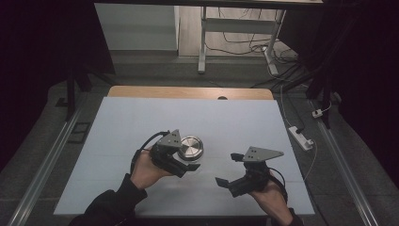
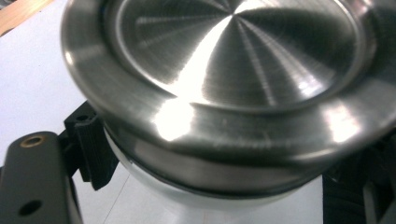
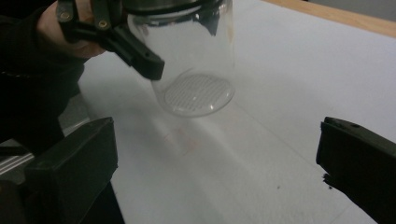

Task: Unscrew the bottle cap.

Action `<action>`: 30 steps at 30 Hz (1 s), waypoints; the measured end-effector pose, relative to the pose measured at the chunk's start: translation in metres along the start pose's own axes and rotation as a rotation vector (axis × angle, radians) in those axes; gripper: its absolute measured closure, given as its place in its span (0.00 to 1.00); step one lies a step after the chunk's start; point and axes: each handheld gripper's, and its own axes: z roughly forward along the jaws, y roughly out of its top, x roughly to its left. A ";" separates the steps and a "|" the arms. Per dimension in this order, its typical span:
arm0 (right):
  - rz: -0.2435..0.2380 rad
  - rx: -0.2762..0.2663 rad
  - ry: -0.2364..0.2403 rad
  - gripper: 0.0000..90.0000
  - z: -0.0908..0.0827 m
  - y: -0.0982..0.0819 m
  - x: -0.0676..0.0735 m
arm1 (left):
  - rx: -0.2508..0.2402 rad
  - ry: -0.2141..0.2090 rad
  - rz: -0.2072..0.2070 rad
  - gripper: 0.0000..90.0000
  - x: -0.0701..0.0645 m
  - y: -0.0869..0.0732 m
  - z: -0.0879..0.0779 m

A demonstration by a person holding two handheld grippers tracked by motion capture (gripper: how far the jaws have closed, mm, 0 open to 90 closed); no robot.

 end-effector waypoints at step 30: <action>-0.052 0.031 -0.030 0.00 0.059 0.067 0.018 | 0.050 0.009 0.005 0.18 -0.005 -0.001 0.015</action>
